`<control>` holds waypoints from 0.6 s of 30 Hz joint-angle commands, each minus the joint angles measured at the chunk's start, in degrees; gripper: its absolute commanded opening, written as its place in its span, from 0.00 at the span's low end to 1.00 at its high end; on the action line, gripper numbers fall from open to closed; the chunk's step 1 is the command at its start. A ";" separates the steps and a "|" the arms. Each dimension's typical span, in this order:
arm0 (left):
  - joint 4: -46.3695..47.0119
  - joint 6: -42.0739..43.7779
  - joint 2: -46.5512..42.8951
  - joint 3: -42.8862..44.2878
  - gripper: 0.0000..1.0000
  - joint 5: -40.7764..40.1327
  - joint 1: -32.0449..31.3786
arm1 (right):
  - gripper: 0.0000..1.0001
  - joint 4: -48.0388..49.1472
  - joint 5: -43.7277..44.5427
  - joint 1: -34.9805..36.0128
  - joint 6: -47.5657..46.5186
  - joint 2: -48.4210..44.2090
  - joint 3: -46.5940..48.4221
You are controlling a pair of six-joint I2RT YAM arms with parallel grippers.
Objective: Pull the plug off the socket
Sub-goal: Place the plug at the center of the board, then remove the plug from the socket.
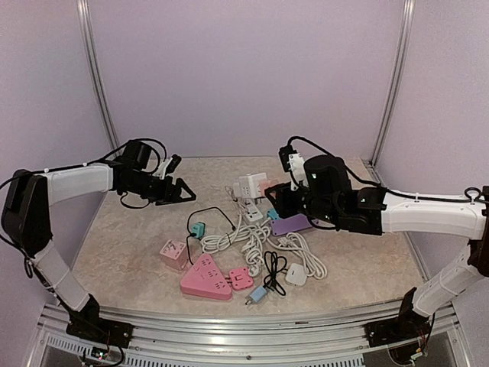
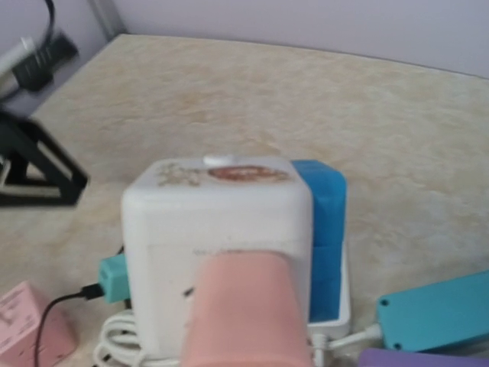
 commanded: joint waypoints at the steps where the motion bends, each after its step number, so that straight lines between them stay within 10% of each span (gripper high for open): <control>1: 7.81 3.91 -8.66 -3.56 0.80 7.16 -0.38 | 0.00 10.07 -11.98 -2.75 -2.40 -4.24 -2.34; 11: 11.23 8.21 -18.93 -5.14 0.82 28.69 -4.49 | 0.00 14.80 -39.57 -8.87 -2.61 -6.72 -5.17; 18: 3.04 13.64 -17.15 -2.03 0.77 26.16 -9.49 | 0.00 13.12 -51.16 -10.73 -1.33 -6.42 -3.15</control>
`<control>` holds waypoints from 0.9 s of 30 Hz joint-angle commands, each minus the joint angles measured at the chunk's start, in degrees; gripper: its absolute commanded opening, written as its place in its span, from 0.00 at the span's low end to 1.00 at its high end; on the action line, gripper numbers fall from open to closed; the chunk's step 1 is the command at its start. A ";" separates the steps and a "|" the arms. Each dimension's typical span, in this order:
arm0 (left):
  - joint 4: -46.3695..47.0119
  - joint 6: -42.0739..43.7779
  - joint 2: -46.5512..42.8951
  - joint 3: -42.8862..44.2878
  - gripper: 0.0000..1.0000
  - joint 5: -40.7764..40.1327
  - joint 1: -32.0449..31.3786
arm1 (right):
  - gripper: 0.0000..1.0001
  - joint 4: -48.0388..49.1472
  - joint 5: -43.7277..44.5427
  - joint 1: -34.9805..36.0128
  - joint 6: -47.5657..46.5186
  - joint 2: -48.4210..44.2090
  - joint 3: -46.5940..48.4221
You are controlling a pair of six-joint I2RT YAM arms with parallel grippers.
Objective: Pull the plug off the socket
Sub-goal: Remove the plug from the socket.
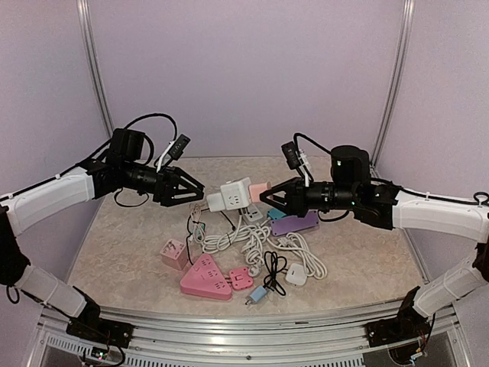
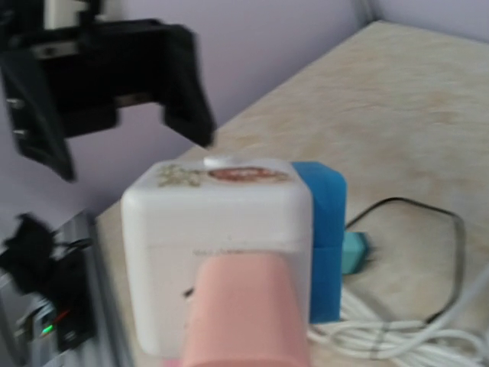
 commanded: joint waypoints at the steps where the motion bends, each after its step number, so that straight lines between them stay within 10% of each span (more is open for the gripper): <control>1: -4.13 3.66 0.70 1.87 0.73 1.49 -2.01 | 0.00 3.51 -10.10 -0.91 0.63 -1.87 2.18; 12: -6.26 4.12 2.55 3.14 0.43 6.09 -2.44 | 0.00 2.48 -13.06 -1.27 -0.31 -1.16 3.96; 27: -8.77 4.91 4.49 4.28 0.34 7.86 -3.65 | 0.00 0.20 -12.93 -1.47 -2.34 -0.09 6.10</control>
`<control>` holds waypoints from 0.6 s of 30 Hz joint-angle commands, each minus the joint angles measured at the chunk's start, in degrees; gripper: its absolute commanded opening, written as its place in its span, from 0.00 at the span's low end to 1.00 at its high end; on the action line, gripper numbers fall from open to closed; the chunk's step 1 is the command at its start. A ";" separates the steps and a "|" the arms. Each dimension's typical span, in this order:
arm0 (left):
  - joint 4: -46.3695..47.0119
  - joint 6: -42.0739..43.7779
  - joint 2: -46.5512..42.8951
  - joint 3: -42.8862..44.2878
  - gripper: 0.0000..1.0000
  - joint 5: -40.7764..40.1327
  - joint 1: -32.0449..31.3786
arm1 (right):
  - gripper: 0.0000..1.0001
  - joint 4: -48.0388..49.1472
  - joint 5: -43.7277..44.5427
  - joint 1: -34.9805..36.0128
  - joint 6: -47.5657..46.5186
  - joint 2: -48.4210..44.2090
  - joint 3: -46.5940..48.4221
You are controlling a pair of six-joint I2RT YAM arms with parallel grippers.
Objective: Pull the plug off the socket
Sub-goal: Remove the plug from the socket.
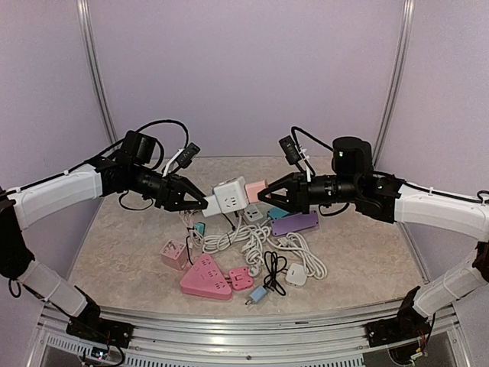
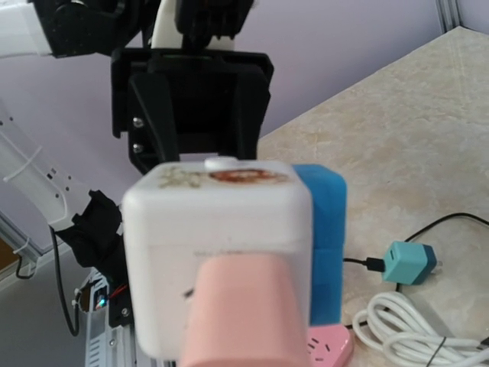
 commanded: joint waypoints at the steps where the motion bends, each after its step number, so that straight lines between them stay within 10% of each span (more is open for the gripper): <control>1: -1.67 0.93 1.18 2.03 0.32 2.08 -0.34 | 0.00 3.03 -1.56 -0.59 -0.67 0.14 2.59; 18: -1.41 0.26 3.18 2.16 0.26 4.25 -1.66 | 0.00 1.79 -3.59 -0.58 -1.79 2.77 4.55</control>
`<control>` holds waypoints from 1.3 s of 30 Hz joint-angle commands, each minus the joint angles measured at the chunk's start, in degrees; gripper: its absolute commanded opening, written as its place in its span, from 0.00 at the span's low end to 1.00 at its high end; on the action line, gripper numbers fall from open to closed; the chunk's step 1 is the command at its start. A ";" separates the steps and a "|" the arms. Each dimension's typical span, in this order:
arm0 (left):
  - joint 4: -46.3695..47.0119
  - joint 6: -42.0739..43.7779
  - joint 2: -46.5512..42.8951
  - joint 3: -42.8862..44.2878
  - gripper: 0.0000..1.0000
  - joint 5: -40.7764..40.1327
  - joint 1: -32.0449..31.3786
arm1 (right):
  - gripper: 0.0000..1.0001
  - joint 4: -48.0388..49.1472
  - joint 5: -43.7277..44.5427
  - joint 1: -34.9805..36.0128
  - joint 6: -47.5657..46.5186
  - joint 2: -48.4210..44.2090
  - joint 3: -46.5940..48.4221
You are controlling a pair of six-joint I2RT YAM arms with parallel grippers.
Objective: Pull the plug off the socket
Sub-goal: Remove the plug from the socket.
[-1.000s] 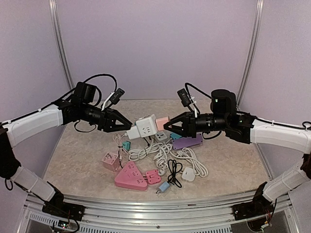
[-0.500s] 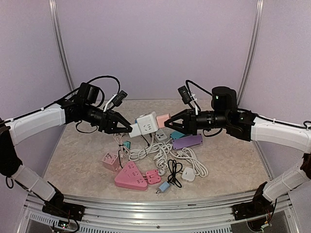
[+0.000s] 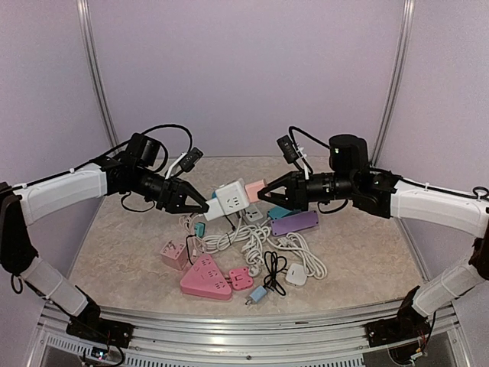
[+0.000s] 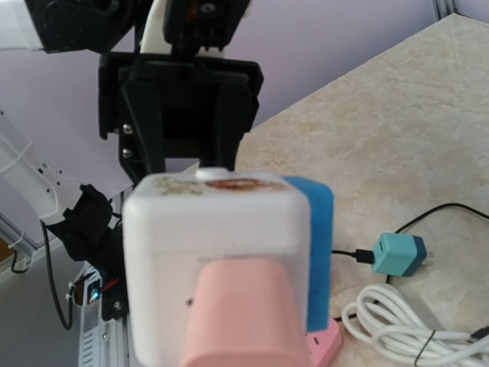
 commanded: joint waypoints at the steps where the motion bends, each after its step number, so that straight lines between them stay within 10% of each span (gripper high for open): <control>1: 1.14 -0.32 0.98 1.39 0.23 2.17 -1.55 | 0.00 3.84 -2.40 0.29 -0.70 0.50 2.47; 22: 0.03 2.02 -0.75 1.42 0.05 1.50 -2.14 | 0.00 6.61 -20.44 -1.93 2.94 0.50 1.77; 39: -0.64 2.04 -0.57 1.51 0.00 -2.52 -2.27 | 0.00 -15.23 0.12 -1.93 -4.10 2.54 7.40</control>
